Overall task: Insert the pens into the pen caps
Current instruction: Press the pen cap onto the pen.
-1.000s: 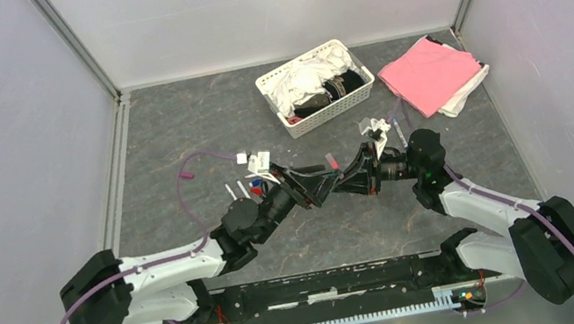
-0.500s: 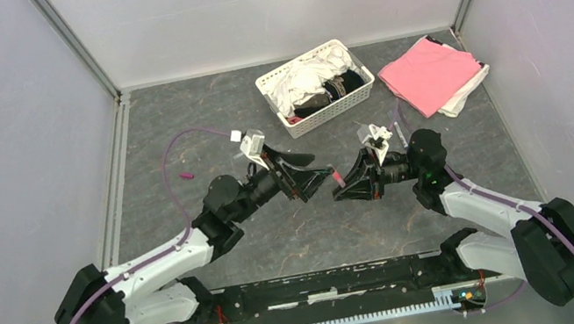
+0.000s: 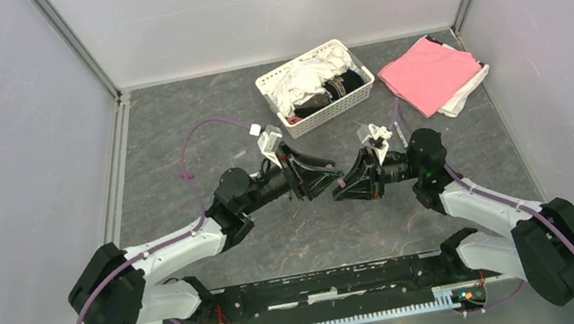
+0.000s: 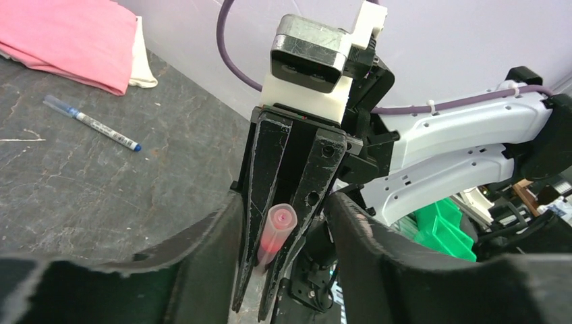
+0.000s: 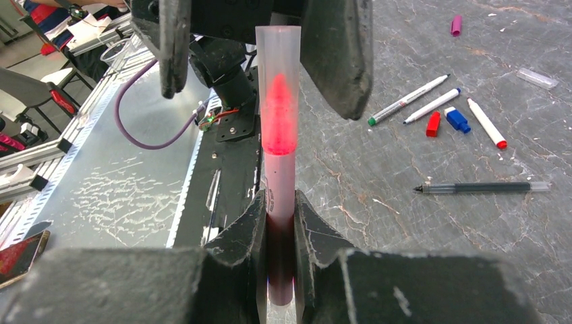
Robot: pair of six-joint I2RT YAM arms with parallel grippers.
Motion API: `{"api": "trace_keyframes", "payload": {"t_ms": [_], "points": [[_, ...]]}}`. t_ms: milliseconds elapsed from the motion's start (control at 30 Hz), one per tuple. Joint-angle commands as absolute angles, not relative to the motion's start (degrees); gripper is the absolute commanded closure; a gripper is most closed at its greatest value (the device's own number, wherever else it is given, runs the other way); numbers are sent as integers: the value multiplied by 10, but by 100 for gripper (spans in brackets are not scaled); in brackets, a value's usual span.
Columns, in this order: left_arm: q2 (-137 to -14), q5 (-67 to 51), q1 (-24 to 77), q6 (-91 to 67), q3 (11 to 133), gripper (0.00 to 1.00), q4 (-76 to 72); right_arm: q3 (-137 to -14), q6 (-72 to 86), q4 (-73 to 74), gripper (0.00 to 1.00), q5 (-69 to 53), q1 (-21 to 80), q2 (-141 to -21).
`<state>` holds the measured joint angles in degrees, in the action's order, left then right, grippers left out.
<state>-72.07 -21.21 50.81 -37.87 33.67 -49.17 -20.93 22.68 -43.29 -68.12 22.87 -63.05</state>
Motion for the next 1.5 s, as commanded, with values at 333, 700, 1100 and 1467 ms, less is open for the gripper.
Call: {"api": "trace_keyframes", "payload": {"t_ms": [333, 700, 1100, 1467], "points": [[-744, -232, 507, -396, 364, 89, -533, -233, 237, -461, 100, -685, 233, -632], [-747, -86, 584, -375, 360, 98, -375, -293, 88, -272, 100, -644, 226, -609], [-745, 34, 683, -452, 288, 98, -355, -252, 260, -501, 100, -649, 178, -611], [-863, 55, 733, -501, 372, 98, -288, -278, 155, -360, 100, -599, 173, -604]]}}
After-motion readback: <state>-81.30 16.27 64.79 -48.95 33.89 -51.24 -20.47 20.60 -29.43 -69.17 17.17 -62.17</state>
